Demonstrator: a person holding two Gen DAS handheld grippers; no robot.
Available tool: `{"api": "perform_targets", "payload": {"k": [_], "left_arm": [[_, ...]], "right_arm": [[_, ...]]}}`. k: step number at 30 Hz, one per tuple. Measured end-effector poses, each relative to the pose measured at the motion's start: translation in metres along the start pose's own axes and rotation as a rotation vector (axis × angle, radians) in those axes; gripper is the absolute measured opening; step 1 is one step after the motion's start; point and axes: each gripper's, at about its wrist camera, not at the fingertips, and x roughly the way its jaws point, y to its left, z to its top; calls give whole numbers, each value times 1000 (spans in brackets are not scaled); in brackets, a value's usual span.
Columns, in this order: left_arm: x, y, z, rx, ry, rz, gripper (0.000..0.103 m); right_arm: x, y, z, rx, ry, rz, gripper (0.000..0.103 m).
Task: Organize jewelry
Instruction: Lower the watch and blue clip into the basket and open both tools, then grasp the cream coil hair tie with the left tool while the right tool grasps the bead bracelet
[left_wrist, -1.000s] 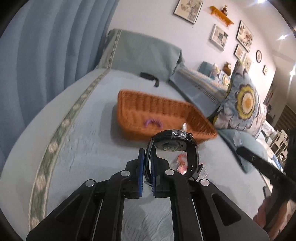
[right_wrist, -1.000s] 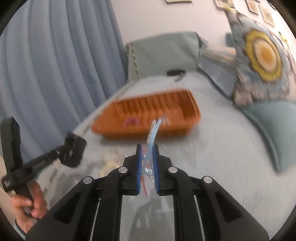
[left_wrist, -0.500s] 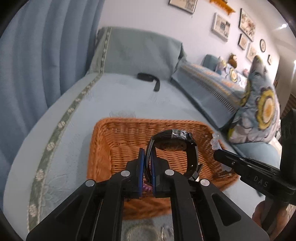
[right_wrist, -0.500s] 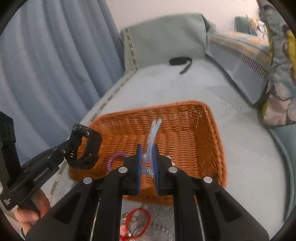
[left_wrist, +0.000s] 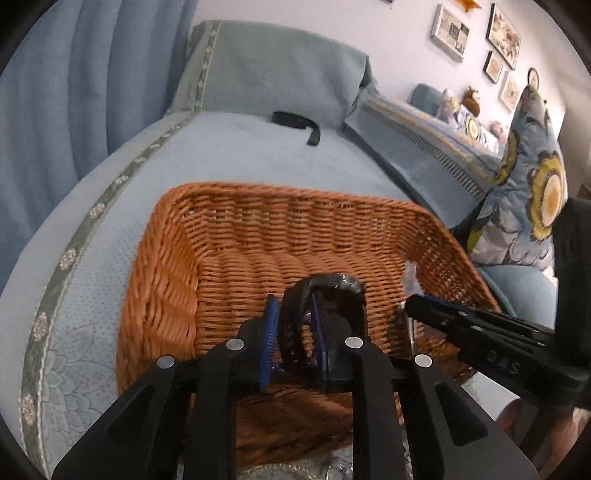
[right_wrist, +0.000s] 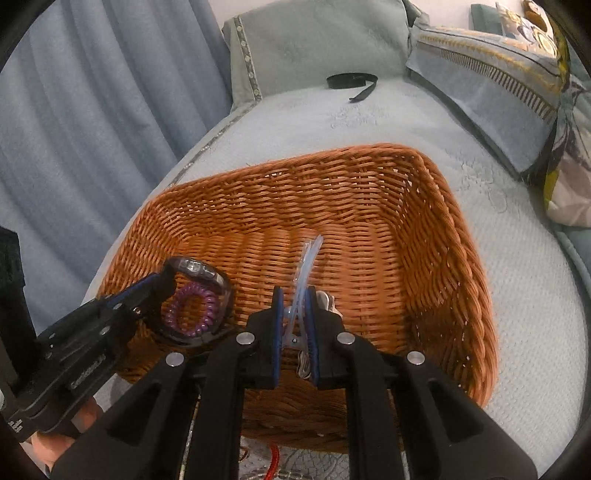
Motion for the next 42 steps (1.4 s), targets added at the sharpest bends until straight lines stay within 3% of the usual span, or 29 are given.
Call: {"api": "perform_targets", "payload": {"k": [2, 6, 15, 22, 31, 37, 42], "left_arm": [[-11, -1, -1, 3, -18, -21, 21], [-46, -1, -6, 1, -80, -72, 34], [-128, -4, -28, -10, -182, -121, 35], [-165, -4, -64, -3, -191, -150, 35], [-143, 0, -110, 11, -110, -138, 37], [-111, 15, -124, -36, -12, -123, 37], [-96, 11, -130, -10, 35, -91, 37]], "right_arm": [[-9, -4, 0, 11, -22, 8, 15], [-28, -7, -5, 18, -65, 15, 39], [-91, 9, -42, -28, -156, 74, 39], [-122, 28, -87, -94, -203, 86, 39], [-111, 9, -124, -58, -202, 38, 38], [-86, -8, -130, -31, -120, -1, 38], [-78, -15, -130, 1, -86, -27, 38]]}}
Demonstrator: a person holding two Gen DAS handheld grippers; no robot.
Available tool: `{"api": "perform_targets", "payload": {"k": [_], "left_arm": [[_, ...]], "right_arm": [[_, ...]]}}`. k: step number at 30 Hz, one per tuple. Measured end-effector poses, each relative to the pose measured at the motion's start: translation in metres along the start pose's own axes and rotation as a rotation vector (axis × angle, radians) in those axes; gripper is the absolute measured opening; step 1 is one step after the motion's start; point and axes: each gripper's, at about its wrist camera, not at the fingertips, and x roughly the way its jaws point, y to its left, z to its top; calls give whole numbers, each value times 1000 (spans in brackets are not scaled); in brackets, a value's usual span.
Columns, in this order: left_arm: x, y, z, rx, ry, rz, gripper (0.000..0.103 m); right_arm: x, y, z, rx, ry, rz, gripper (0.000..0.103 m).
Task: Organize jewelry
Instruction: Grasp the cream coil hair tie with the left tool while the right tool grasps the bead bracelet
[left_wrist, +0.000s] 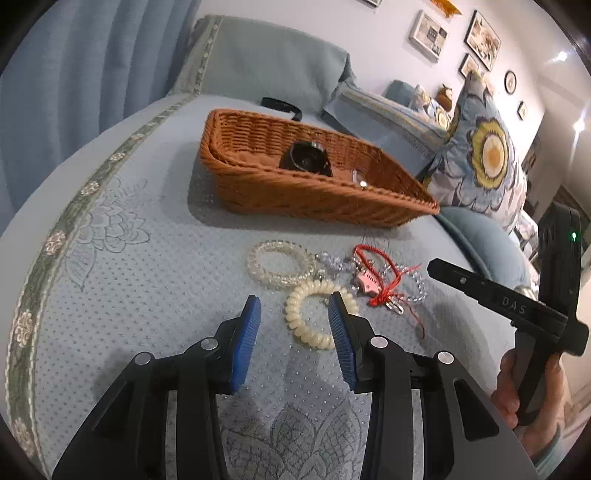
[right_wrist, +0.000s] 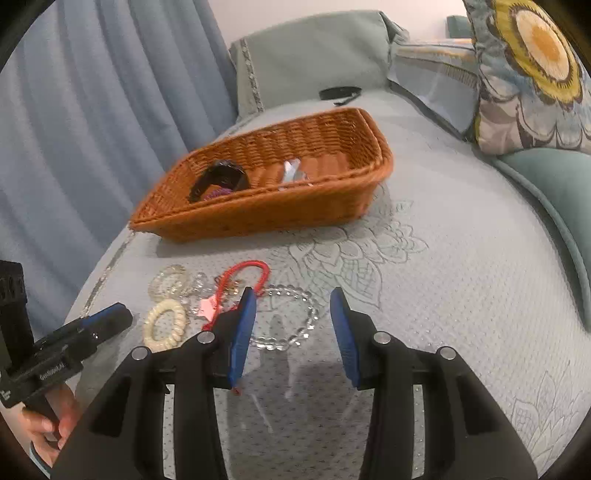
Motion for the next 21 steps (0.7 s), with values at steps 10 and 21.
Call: {"api": "perform_targets", "payload": {"k": [10, 21], "left_arm": [[20, -11, -3, 68, 74, 103, 39], [14, -25, -4, 168, 153, 125, 17]], "right_arm": [[19, 2, 0, -12, 70, -80, 35], [11, 0, -6, -62, 111, -115, 16]]}}
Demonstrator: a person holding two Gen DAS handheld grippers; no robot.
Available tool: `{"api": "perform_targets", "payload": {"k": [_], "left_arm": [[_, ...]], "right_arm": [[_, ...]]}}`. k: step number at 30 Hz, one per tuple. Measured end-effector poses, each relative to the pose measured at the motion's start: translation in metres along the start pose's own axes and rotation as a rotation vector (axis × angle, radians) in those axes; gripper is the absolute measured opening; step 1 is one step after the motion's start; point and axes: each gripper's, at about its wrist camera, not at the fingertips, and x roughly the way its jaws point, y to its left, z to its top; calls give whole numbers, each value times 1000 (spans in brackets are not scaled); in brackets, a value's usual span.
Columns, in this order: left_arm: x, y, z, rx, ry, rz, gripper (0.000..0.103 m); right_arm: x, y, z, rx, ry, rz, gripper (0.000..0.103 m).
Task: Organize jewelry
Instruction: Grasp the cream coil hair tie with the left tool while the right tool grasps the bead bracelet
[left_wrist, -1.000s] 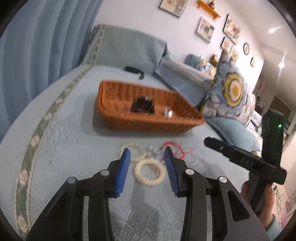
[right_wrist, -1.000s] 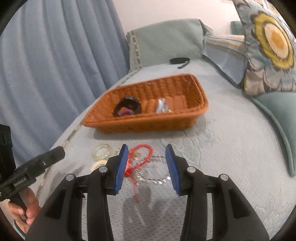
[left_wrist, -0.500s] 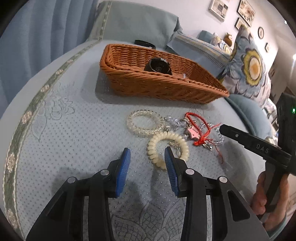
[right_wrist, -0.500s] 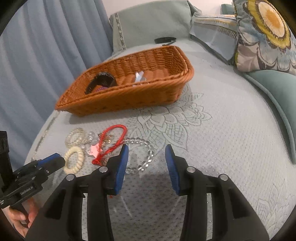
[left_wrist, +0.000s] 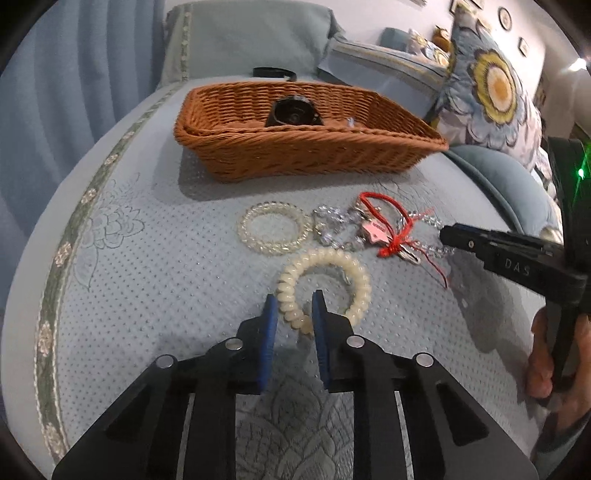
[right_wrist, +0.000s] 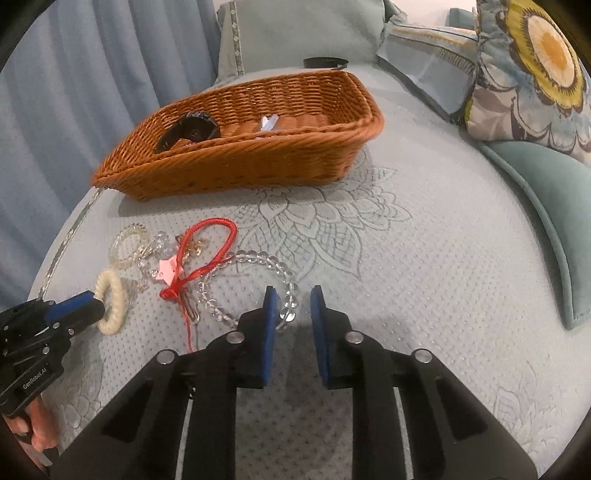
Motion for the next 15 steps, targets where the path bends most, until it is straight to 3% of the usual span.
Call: {"api": "perform_targets", "payload": {"k": [6, 13, 14, 15], "left_arm": [[1, 1, -2, -8, -9, -6, 19], [5, -8, -6, 18, -40, 39, 20], [5, -10, -6, 31, -45, 51, 17], [5, -13, -7, 41, -49, 64, 11]], "right_arm": [[0, 0, 1, 7, -9, 37, 17], [7, 20, 1, -87, -12, -65, 17], [6, 21, 1, -92, -16, -70, 16], [6, 22, 0, -93, -18, -70, 6]]}}
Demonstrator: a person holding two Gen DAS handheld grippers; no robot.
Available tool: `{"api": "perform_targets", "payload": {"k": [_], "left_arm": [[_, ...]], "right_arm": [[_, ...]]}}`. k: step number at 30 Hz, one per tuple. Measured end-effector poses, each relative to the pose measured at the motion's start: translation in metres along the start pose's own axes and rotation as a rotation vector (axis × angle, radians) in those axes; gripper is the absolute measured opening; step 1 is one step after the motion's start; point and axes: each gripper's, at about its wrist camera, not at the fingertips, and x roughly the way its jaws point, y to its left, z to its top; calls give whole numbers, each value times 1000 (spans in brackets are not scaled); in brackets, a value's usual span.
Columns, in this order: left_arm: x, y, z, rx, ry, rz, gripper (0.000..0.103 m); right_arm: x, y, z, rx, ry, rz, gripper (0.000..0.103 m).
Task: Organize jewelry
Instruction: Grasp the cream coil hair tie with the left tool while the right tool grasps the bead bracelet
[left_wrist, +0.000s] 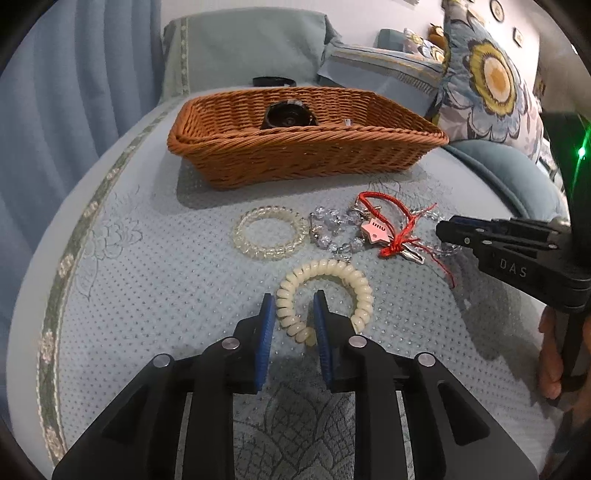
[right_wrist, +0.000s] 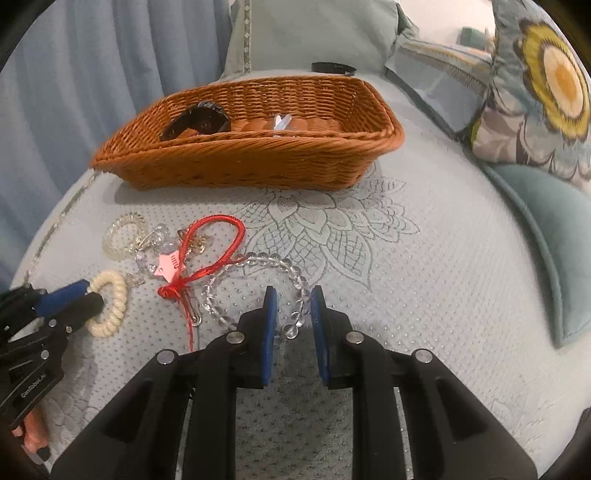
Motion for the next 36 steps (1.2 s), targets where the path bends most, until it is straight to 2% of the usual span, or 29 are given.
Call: {"api": "perform_targets", "payload": {"k": [3, 6, 13, 19, 29, 36], "left_arm": [[-3, 0, 1, 2, -8, -14, 8], [-11, 6, 4, -24, -35, -50, 8], [-41, 15, 12, -60, -145, -84, 8], [-59, 14, 18, -75, -206, -100, 8], [-74, 15, 22, -81, -258, -97, 8], [-76, 19, 23, -95, -264, -97, 8]], "right_arm": [[-7, -2, -2, 18, -30, -5, 6], [-19, -7, -1, 36, -66, 36, 6], [-49, -9, 6, 67, -122, 128, 6], [-70, -7, 10, 67, -151, 162, 6], [-97, -5, 14, 64, -207, 176, 6], [-107, -9, 16, 74, -228, 191, 6]]}}
